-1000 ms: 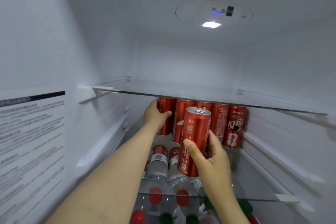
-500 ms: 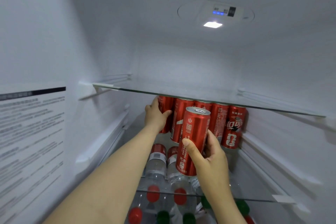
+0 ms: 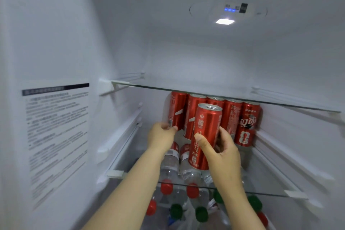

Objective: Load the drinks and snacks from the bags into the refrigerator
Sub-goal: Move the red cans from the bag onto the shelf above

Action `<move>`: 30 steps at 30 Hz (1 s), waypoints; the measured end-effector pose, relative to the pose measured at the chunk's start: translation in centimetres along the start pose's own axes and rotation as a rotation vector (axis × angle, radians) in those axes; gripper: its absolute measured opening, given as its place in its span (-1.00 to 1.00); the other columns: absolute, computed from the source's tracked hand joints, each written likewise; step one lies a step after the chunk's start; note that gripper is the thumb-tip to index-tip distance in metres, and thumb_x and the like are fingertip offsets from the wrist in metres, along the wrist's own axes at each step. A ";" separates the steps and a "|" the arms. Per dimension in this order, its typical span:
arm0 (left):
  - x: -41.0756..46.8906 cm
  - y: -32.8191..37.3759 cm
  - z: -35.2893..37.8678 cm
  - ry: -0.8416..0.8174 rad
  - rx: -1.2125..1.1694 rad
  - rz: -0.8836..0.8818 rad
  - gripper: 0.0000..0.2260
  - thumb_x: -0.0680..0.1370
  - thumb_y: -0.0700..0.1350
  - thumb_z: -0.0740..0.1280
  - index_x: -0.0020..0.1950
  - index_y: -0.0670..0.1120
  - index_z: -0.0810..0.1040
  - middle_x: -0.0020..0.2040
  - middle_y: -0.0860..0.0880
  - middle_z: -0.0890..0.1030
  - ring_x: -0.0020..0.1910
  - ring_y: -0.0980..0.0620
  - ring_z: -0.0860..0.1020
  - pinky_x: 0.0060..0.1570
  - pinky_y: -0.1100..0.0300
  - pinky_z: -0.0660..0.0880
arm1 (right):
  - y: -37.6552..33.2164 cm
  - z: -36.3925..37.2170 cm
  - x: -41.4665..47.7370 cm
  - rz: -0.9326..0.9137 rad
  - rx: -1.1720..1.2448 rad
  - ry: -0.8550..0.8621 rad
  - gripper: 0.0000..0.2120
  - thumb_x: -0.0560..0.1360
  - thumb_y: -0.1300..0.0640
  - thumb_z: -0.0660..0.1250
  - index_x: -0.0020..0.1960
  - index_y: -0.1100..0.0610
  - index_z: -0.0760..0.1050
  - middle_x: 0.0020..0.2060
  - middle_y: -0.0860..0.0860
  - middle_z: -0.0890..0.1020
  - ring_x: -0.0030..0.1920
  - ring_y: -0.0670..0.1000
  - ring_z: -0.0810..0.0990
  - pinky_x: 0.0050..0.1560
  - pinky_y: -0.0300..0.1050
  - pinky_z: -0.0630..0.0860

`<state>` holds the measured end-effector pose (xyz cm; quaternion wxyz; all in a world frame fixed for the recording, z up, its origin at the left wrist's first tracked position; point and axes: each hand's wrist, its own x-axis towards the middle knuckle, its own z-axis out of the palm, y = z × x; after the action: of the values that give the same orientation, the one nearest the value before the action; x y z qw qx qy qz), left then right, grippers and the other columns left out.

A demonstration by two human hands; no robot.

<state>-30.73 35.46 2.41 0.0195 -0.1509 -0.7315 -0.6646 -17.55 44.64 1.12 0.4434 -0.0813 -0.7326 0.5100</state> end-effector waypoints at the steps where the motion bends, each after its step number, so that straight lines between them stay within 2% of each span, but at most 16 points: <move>1: -1.1 -0.2 -0.4 -0.038 -0.015 0.024 -0.66 0.53 -0.09 0.37 0.28 -0.15 0.50 0.19 -0.08 0.58 0.12 -0.02 0.55 0.04 0.18 0.45 | 0.0 0.0 0.0 0.012 -0.022 0.038 -0.35 0.29 -0.27 0.47 0.31 -0.15 0.38 0.09 -0.25 0.56 0.05 -0.21 0.57 -0.01 -0.21 0.52; 3: -2.6 -0.1 -1.3 -0.124 -0.059 0.052 -0.67 0.50 -0.11 0.41 0.25 -0.11 0.52 0.13 -0.02 0.61 0.09 0.04 0.57 0.10 0.16 0.50 | -0.2 -0.2 -0.1 0.021 -0.036 0.115 -0.40 0.23 -0.28 0.49 0.17 -0.09 0.42 0.03 -0.15 0.55 -0.02 -0.15 0.56 -0.09 -0.23 0.50; 6: -3.7 0.3 -2.0 -0.273 -0.085 0.074 -0.63 0.46 -0.13 0.45 0.24 -0.06 0.53 0.11 0.05 0.61 0.10 0.09 0.58 0.19 0.09 0.51 | -0.5 -0.5 0.0 0.039 0.004 0.132 -0.57 0.28 -0.17 0.49 -0.04 0.04 0.42 -0.18 -0.05 0.56 -0.23 -0.15 0.54 -0.26 -0.32 0.46; 8: -4.1 0.6 -2.1 -0.339 -0.097 0.105 -0.60 0.44 -0.14 0.47 0.26 -0.05 0.51 0.14 0.06 0.61 0.12 0.12 0.58 0.19 0.11 0.51 | -0.4 -0.6 0.2 0.042 0.012 0.138 -0.65 0.34 -0.13 0.48 -0.06 0.05 0.44 -0.20 -0.03 0.56 -0.24 -0.14 0.53 -0.26 -0.33 0.46; 11: -4.2 0.8 -1.9 -0.396 -0.055 0.153 -0.50 0.42 -0.11 0.49 0.33 0.00 0.46 0.22 0.10 0.55 0.16 0.15 0.55 0.21 0.12 0.50 | 0.0 -0.5 0.5 0.045 0.013 0.158 -0.72 0.40 -0.09 0.46 -0.05 0.03 0.47 -0.16 -0.01 0.59 -0.17 -0.06 0.57 -0.16 -0.19 0.53; 16: -4.4 0.8 -0.9 -0.489 0.024 0.220 -0.49 0.43 -0.08 0.48 0.35 0.05 0.43 0.22 0.12 0.56 0.18 0.15 0.55 0.21 0.08 0.51 | 0.3 -0.7 0.7 0.042 0.030 0.160 -0.85 0.52 -0.05 0.33 -0.01 0.02 0.54 -0.15 -0.07 0.65 -0.14 -0.15 0.64 -0.12 -0.18 0.59; 25: -4.0 0.6 -0.2 -0.420 0.074 0.268 -0.54 0.41 -0.03 0.49 0.28 0.03 0.49 0.13 0.10 0.61 0.07 0.13 0.60 0.12 0.04 0.57 | 0.3 -0.7 0.8 0.070 0.041 0.131 -0.87 0.55 -0.02 0.30 0.02 -0.01 0.57 -0.13 -0.10 0.68 -0.11 -0.14 0.65 -0.06 -0.13 0.60; 30: -3.8 0.2 0.1 -0.336 0.139 0.282 -0.43 0.36 0.07 0.52 0.32 0.05 0.44 0.18 0.10 0.57 0.14 0.10 0.55 0.16 0.01 0.54 | 0.2 -0.7 0.7 0.072 0.037 0.064 -0.88 0.57 0.03 0.28 0.03 -0.03 0.59 -0.12 -0.11 0.69 -0.09 -0.16 0.65 -0.08 -0.19 0.59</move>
<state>-27.00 34.84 1.69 0.0008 -0.3585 -0.7403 -0.5687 -17.56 45.59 1.47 0.4493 -0.1155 -0.7052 0.5362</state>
